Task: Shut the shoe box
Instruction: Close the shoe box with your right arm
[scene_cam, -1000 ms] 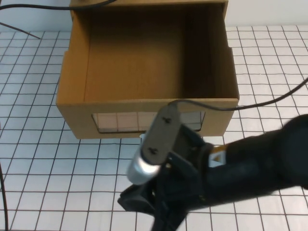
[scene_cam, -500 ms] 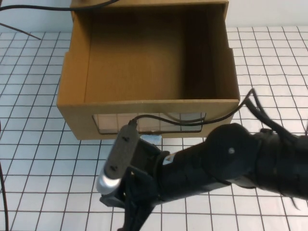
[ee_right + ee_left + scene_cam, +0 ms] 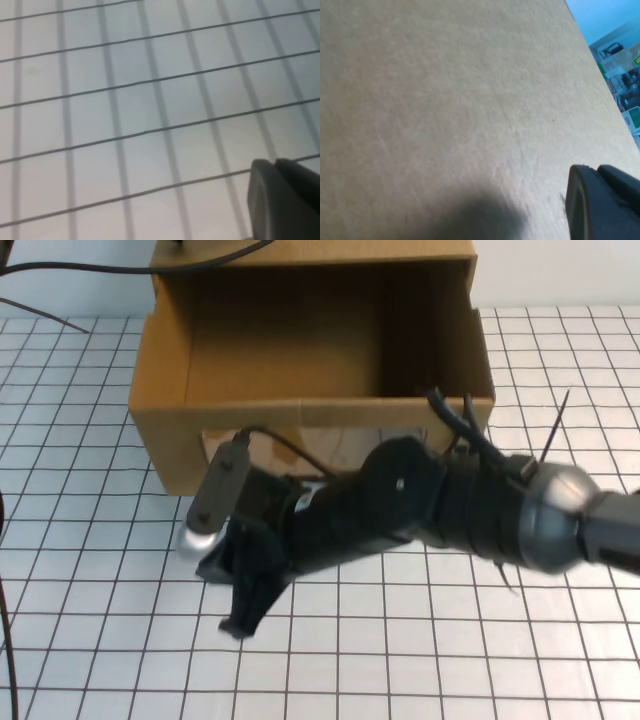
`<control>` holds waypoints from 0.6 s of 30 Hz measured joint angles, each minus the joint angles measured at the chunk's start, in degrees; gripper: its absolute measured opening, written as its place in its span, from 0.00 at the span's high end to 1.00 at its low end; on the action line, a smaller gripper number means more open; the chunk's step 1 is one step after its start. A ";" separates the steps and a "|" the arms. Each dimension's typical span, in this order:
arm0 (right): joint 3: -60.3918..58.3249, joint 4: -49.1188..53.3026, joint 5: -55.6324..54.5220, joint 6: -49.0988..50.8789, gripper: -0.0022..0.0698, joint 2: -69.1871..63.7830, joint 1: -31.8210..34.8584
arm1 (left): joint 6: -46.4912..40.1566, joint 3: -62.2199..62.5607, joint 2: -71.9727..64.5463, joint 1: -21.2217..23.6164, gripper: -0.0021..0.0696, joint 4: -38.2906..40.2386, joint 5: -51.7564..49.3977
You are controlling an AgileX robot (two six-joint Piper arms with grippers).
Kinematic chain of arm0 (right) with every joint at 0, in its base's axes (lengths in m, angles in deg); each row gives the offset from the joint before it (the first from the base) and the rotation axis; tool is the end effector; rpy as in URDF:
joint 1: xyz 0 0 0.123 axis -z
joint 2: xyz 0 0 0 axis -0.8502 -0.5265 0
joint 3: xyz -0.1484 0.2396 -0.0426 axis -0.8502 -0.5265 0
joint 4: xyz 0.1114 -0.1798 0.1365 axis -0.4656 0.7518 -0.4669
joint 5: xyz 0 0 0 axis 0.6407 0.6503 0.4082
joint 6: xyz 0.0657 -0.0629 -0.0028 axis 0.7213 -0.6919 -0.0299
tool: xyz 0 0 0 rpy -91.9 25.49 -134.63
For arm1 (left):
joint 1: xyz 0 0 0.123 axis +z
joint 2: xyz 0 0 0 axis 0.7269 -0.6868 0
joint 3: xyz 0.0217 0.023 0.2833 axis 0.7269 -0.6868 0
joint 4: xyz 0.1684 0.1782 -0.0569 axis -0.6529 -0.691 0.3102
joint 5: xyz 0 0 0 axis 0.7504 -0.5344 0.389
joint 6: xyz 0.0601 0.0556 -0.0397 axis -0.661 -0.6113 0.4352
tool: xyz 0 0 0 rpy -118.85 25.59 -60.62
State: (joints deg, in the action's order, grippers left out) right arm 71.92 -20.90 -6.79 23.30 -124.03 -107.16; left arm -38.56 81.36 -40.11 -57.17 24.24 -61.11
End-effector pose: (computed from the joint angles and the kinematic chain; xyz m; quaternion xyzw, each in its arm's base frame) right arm 0.2560 0.3391 0.2396 -0.5649 0.7056 0.2465 0.3497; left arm 0.4601 -0.1505 0.3985 0.1086 0.8401 -0.4316 0.3101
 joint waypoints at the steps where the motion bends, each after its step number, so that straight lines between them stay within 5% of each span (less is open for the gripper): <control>1: 1.02 0.00 0.12 0.00 0.99 -0.49 0.89 | 0.00 0.00 0.00 0.00 0.98 0.00 0.00; 18: 22.54 1.71 2.04 -0.08 0.99 -12.62 9.80 | 0.00 0.00 0.00 0.00 0.98 0.00 0.00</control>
State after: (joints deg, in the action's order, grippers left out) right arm 94.46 -19.19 -4.74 23.21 -136.65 -97.35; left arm -38.56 81.36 -40.11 -57.17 24.24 -61.11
